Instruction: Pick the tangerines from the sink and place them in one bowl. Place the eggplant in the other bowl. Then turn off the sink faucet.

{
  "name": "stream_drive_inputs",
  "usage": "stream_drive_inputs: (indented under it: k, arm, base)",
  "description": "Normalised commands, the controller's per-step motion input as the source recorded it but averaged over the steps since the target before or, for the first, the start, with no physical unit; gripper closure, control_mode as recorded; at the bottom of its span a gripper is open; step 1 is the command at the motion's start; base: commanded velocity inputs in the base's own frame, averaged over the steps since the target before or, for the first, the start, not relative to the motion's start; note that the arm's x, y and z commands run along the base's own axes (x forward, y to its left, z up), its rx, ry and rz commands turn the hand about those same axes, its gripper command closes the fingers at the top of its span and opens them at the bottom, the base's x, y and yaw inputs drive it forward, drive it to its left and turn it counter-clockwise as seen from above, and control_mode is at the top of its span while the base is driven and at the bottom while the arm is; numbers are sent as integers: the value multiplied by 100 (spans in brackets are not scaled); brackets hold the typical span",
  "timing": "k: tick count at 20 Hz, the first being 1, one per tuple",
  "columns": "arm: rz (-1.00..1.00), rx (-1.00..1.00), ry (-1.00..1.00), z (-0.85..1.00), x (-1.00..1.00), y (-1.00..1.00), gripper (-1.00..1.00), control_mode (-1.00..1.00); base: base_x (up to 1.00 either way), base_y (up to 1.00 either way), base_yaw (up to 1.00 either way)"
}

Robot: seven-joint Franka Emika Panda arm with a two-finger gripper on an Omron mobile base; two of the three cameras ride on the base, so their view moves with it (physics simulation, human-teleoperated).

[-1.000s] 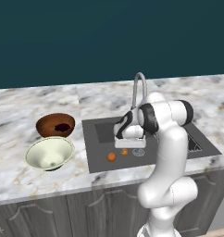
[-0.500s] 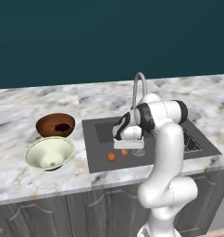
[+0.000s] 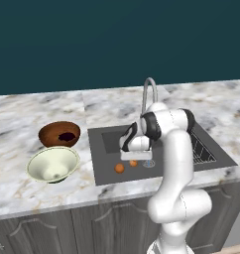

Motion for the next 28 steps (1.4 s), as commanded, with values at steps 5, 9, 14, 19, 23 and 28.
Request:
stream_drive_inputs:
  k: [5, 9, 14, 19, 23, 28]
  arm:
    - [0, -4, 0, -23, 31, 0, -100, -100]
    - [0, -4, 2, -26, 36, 5, -100, -100]
    - [0, -1, 6, -25, 37, 10, -100, -100]
    - [-6, 0, 14, -24, 3, 0, 100, -100]
    - [-18, 1, 13, -29, -36, -41, 100, -100]
    - [-15, 0, 4, -21, -28, -33, 100, -100]
  base:
    - [0, 0, 0]
    - [0, 0, 0]
    - [0, 0, 0]
    - [0, 0, 0]
    - [0, 0, 0]
    - [0, 0, 0]
